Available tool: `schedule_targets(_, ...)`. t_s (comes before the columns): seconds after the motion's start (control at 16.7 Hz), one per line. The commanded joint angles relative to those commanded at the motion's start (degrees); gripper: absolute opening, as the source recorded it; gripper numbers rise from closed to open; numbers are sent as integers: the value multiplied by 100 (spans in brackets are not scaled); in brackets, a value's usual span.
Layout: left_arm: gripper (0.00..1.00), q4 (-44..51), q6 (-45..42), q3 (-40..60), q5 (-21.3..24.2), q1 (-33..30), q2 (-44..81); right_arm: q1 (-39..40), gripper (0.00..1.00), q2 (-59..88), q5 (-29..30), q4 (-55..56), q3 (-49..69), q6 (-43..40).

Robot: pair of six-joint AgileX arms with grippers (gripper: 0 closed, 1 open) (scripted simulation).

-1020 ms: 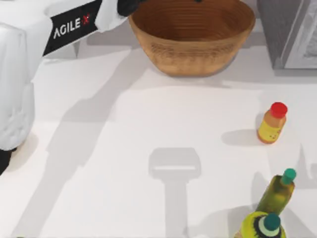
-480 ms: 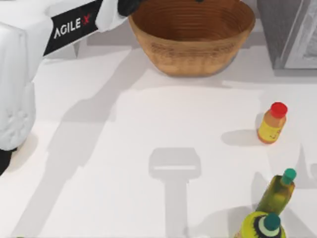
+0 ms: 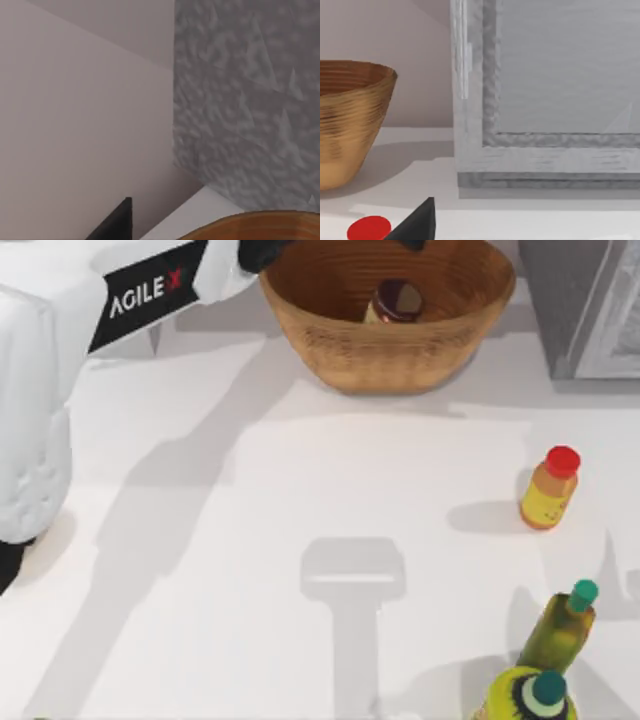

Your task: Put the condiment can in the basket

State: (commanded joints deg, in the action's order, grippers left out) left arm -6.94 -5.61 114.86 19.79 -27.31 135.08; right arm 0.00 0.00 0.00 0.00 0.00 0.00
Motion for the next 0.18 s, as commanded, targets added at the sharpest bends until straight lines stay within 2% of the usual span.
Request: schedule_targets(0.18,100,0,0,0,0,0,0,0,100,0,0,0,0,0)
